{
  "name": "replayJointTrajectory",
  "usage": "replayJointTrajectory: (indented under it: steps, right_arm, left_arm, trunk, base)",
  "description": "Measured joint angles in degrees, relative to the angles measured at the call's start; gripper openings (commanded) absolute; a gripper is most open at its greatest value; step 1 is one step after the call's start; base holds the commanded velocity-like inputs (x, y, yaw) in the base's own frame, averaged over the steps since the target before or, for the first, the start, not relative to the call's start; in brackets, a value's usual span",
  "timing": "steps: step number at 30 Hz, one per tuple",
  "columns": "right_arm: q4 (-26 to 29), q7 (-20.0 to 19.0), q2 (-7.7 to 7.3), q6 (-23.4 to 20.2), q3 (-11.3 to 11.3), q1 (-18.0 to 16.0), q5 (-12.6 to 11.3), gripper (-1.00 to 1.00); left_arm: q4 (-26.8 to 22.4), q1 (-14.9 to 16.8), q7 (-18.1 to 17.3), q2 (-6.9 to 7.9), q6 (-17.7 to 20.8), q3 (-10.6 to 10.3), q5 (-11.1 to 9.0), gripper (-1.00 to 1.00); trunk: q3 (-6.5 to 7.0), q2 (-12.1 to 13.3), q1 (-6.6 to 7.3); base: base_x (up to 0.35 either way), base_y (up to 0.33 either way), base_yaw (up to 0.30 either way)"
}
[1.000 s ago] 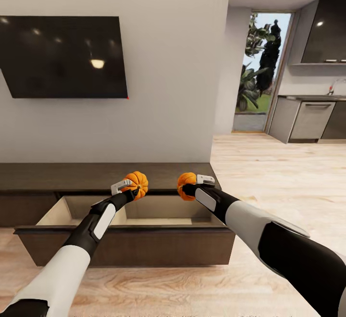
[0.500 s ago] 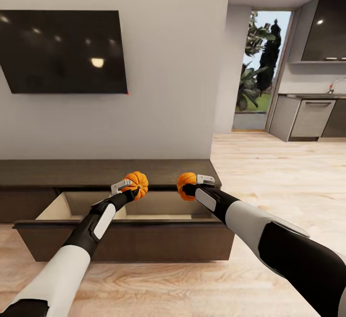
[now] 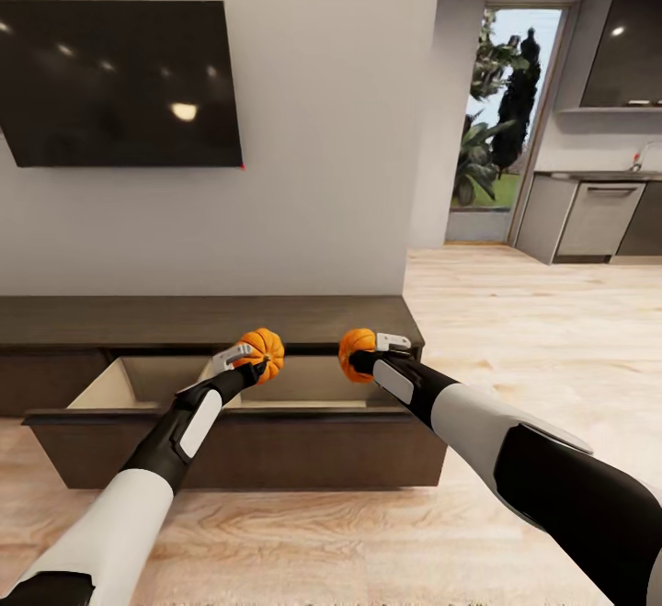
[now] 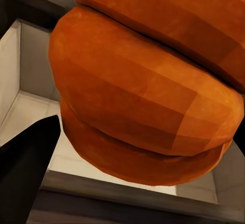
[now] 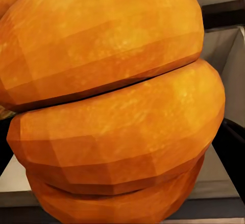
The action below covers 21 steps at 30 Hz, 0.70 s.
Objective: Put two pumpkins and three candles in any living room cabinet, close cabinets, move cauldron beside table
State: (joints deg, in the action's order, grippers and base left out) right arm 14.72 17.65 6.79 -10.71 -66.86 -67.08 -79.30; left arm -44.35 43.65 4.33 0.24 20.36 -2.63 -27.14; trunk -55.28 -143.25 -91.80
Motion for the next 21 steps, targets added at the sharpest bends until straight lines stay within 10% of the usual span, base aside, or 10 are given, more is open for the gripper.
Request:
replayJointTrajectory:
  steps: [21]
  right_arm:
    - [0.01,0.01,0.01,-0.04,0.02,-0.01,0.14,-1.0]
  left_arm:
    - [-0.36,0.01,-0.02,0.01,0.03,0.07,-0.07,-1.0]
  trunk:
    - [-1.33,-0.1,-0.12]
  base:
    - [0.03,0.0,0.0]
